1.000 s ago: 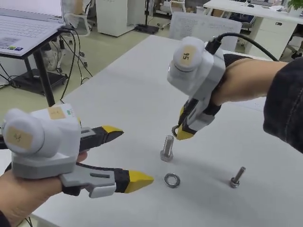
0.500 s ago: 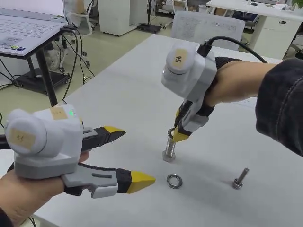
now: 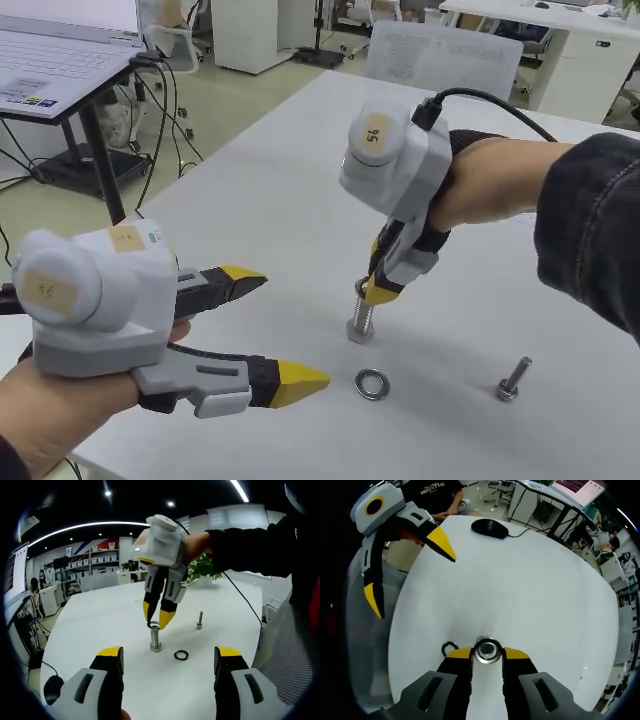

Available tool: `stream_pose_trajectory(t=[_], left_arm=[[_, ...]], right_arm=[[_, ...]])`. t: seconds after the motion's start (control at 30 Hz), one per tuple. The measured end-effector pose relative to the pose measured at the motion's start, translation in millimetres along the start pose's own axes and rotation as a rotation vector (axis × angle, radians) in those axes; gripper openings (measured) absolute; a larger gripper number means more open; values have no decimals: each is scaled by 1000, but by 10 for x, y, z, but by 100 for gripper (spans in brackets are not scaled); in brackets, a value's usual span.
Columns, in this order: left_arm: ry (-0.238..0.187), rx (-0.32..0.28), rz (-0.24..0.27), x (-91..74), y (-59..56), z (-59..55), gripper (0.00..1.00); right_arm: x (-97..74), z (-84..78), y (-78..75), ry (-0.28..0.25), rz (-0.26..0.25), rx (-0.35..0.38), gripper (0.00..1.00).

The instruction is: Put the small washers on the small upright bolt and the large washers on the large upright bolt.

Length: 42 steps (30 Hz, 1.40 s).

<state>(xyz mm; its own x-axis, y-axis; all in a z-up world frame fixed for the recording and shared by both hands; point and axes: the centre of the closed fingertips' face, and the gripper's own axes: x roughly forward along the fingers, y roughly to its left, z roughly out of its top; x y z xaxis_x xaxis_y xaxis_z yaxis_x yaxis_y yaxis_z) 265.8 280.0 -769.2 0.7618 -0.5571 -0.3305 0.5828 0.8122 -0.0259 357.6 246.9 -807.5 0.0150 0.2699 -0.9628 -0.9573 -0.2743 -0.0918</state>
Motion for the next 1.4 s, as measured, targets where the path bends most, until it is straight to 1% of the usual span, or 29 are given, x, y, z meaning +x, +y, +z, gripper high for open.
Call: stream_pose_trajectory(t=[0.43, 0.77, 0.83, 0.9, 0.97, 1.17, 1.4], left_arm=[[4, -4, -1, 18, -2, -19, 73], [6, -6, -1, 19, 5, -33, 73], [6, -9, 0, 18, 10, -37, 73], [7, -9, -1, 19, 9, -39, 73], [7, -9, -1, 23, 7, -41, 73], [9, -10, -2, 30, 8, -44, 73], [10, -10, -2, 35, 7, -45, 73]], right_arm=[[77, -20, -11, 3, 13, 3, 22], [171, -26, -69, 9, 19, 9, 22], [153, -14, -66, 8, 20, 8, 22], [173, -15, -71, 11, 21, 8, 22], [172, -17, -43, 11, 25, 11, 22], [199, -3, -44, 13, 27, 8, 22], [235, -24, -21, 15, 35, 13, 22]])
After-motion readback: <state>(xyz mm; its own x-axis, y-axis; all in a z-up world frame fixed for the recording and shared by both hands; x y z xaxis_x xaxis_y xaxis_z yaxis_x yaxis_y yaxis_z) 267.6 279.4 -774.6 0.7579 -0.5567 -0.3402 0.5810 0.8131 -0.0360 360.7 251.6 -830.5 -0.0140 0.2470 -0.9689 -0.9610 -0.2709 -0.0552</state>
